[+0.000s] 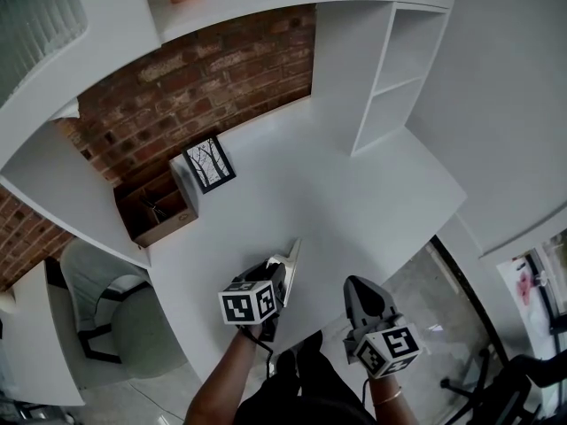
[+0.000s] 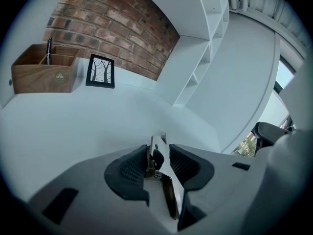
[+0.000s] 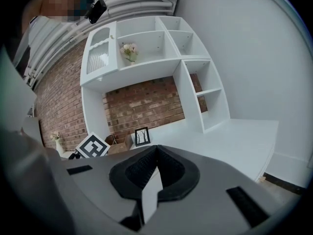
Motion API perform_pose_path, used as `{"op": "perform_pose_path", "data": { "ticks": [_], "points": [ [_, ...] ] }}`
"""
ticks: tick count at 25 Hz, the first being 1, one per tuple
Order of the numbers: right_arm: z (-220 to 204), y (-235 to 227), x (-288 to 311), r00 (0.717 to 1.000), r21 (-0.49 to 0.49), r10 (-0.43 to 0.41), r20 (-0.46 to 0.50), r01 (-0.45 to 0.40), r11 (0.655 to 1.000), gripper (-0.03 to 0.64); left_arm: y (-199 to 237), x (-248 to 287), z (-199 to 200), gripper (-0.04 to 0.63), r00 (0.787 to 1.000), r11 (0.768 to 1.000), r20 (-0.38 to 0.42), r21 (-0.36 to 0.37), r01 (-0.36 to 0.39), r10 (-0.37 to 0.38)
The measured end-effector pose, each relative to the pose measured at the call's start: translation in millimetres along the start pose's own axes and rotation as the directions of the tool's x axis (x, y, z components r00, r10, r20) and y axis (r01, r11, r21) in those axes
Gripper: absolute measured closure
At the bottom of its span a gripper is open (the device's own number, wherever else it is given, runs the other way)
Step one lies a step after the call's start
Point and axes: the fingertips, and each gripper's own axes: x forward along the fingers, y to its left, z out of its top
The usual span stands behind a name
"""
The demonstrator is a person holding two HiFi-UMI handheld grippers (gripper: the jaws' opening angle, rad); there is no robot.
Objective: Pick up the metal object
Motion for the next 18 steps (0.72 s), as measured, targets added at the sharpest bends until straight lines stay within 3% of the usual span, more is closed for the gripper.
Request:
{"op": "perform_pose_path", "data": {
  "ticks": [12, 18],
  "points": [
    [1.4, -8.9, 5.6, 1.0, 0.017, 0.028, -0.005, -0.028, 0.999, 0.612, -20.3, 3.1, 7.5, 0.571, 0.998, 0.997, 0.016, -0.043, 0.057, -0.056],
    [5.2, -8.9, -0.6, 1.0, 0.01, 0.027, 0.006, -0.027, 1.0, 0.612, -27.6, 0.9, 11.1, 0.584, 0.998, 0.999, 0.021, -0.006, 0.054, -0.053]
  ]
}}
